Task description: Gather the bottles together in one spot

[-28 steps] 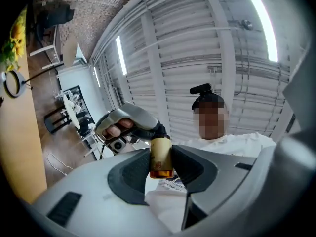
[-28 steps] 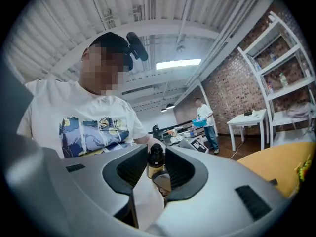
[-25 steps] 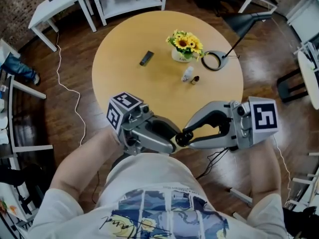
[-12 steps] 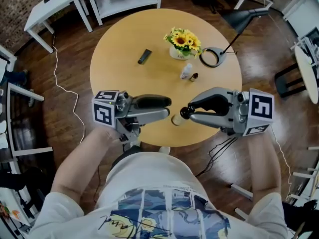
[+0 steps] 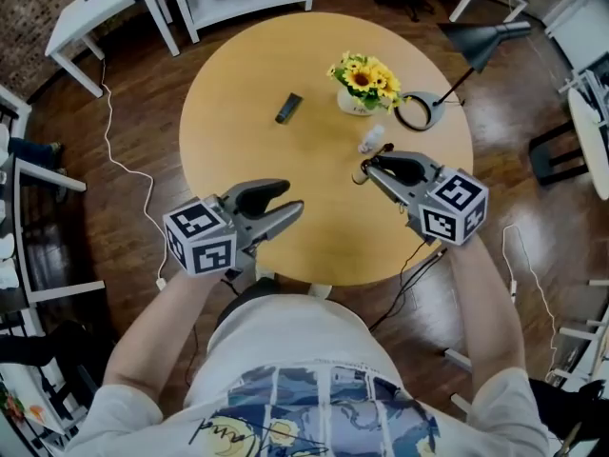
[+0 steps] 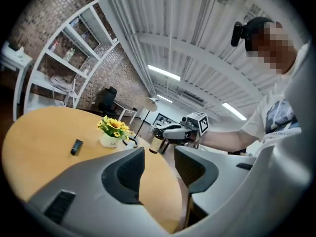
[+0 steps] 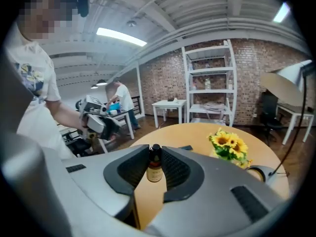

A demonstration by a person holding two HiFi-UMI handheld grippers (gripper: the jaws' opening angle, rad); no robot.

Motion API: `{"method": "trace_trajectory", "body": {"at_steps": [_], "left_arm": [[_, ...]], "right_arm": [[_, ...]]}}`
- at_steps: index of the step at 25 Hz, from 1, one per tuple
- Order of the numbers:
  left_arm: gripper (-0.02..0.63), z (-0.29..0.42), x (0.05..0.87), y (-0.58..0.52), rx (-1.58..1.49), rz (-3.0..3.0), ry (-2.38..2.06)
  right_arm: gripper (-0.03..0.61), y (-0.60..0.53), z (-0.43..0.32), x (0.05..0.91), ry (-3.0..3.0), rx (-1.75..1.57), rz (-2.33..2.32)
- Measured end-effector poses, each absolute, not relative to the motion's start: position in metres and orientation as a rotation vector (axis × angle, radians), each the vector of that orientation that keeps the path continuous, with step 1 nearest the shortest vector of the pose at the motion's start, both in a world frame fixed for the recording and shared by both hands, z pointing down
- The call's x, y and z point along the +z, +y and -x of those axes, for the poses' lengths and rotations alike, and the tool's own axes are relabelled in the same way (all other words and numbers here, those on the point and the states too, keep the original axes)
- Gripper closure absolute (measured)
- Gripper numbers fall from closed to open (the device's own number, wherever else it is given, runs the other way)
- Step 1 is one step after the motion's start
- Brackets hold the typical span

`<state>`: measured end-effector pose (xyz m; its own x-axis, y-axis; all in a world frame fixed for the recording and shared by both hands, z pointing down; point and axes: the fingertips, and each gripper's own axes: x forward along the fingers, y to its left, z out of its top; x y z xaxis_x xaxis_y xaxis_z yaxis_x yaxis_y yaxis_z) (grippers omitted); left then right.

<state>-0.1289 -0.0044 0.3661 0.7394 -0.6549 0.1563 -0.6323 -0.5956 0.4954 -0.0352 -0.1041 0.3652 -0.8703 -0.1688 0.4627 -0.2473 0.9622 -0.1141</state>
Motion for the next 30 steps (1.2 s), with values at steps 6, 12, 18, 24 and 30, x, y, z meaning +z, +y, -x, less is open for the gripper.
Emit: {"method": "trace_trajectory", "body": {"at_steps": [6, 12, 18, 24, 30], "left_arm": [[0.448, 0.143, 0.387, -0.004, 0.128, -2.428, -1.053], [0.448, 0.147, 0.408, -0.002, 0.154, -2.399, -0.911], [0.448, 0.162, 0.429, -0.009, 0.196, -2.372, -0.866], [0.448, 0.172, 0.448, -0.012, 0.298, -2.386, -0.823], [0.448, 0.168, 0.455, -0.014, 0.308, -2.399, -0.763]], "right_arm": [[0.483, -0.148, 0.042, 0.421, -2.523, 0.216, -0.732], [0.483, -0.178, 0.05, 0.475, -2.413, 0.252, -1.052], [0.483, -0.212, 0.057, 0.521, -2.307, 0.284, -1.248], [0.483, -0.235, 0.054, 0.553, -2.224, 0.346, -1.384], [0.483, -0.247, 0.057, 0.566, -2.189, 0.319, -1.442]]}}
